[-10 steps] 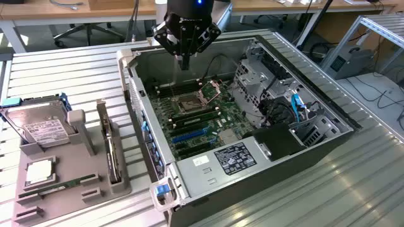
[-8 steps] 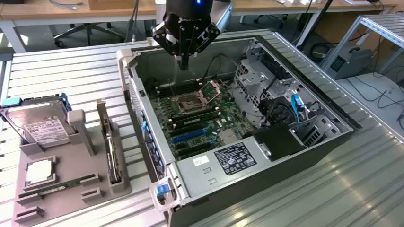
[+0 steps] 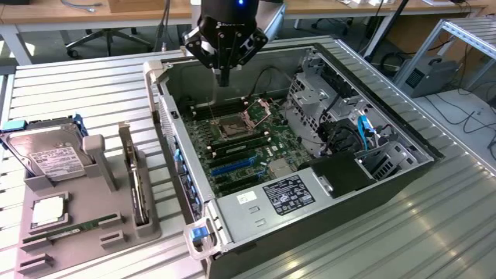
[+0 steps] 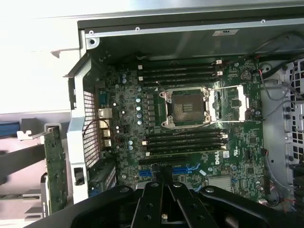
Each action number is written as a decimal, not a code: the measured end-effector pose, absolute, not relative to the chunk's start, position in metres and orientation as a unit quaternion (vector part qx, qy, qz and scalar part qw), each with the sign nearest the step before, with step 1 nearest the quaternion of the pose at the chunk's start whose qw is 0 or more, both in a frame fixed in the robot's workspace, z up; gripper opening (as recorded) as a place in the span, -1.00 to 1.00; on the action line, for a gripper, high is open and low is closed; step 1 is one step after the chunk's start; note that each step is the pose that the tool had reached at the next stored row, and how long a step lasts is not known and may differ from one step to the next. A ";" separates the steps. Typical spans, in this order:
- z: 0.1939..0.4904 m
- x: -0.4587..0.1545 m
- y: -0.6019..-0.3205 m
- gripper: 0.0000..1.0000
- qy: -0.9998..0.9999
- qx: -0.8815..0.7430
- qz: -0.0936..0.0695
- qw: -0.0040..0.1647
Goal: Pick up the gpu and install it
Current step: 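Reach for the gpu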
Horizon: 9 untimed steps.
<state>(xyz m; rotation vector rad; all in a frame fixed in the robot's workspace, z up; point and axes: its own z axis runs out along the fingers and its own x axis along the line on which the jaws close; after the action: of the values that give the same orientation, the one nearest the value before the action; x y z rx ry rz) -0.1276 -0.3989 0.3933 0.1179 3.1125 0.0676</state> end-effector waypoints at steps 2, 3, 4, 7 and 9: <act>0.393 -0.129 -0.399 -0.79 0.999 0.038 0.022 0.013; 0.393 -0.129 -0.399 -0.79 0.999 0.038 0.022 0.013; 0.393 -0.130 -0.399 -0.79 0.999 0.038 0.022 0.013; 0.393 -0.131 -0.399 -0.79 0.999 0.038 0.022 0.013; 0.393 -0.132 -0.399 -0.79 0.999 0.038 0.022 0.013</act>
<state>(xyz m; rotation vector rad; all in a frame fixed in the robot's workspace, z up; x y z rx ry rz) -0.1320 -0.3989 0.3933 0.1180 3.1125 0.0677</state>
